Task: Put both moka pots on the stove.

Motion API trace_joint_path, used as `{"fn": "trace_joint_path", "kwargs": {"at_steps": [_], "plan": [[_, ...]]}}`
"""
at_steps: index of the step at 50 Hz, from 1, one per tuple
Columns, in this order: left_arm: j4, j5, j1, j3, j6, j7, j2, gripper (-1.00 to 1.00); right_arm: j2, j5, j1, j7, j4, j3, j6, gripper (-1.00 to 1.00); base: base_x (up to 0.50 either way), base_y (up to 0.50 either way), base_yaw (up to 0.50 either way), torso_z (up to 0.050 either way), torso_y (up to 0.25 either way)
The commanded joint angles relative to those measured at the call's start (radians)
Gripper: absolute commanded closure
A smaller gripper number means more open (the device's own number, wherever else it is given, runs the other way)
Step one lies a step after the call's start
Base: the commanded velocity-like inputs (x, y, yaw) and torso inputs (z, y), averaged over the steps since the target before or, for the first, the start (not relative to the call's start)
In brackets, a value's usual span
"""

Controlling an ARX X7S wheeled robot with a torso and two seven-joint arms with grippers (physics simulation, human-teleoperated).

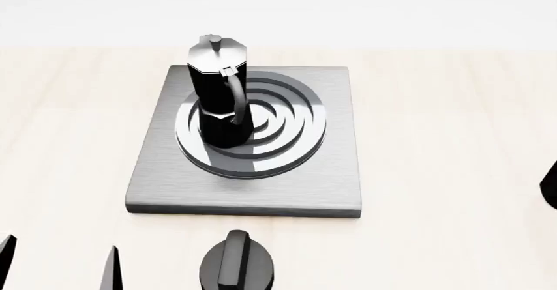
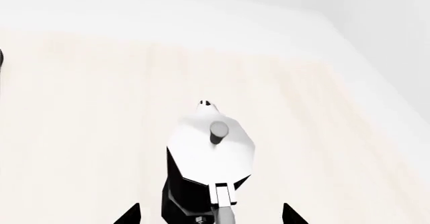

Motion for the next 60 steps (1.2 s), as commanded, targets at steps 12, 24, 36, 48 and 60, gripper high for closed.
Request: {"fn": "trace_joint_path", "kwargs": {"at_steps": [12, 24, 36, 48, 60], "plan": [[-0.011, -0.003, -0.004, 0.007, 0.004, -0.001, 0.0, -1.0, -0.126, 0.015, -0.093, -0.131, 0.288, 0.006, -0.052, -1.0, 0.0, 0.0, 0.0, 0.0, 0.0], [-0.016, -0.006, -0.006, 0.007, 0.007, -0.003, -0.002, -1.0, -0.285, -0.019, -0.152, -0.243, 0.591, 0.031, -0.138, -1.0, 0.0, 0.0, 0.0, 0.0, 0.0], [-0.02, -0.006, -0.007, 0.007, 0.011, -0.005, -0.003, -1.0, -0.316, -0.081, -0.206, -0.233, 0.592, 0.121, -0.117, -1.0, 0.0, 0.0, 0.0, 0.0, 0.0], [-0.02, -0.005, -0.007, 0.011, 0.01, -0.008, -0.004, -1.0, -0.311, -0.171, -0.238, -0.234, 0.592, 0.251, -0.086, 1.0, 0.0, 0.0, 0.0, 0.0, 0.0], [-0.023, -0.004, -0.008, 0.014, 0.013, -0.009, -0.005, -1.0, -0.324, -0.284, -0.24, -0.242, 0.591, 0.37, -0.078, 1.0, 0.0, 0.0, 0.0, 0.0, 0.0]]}}
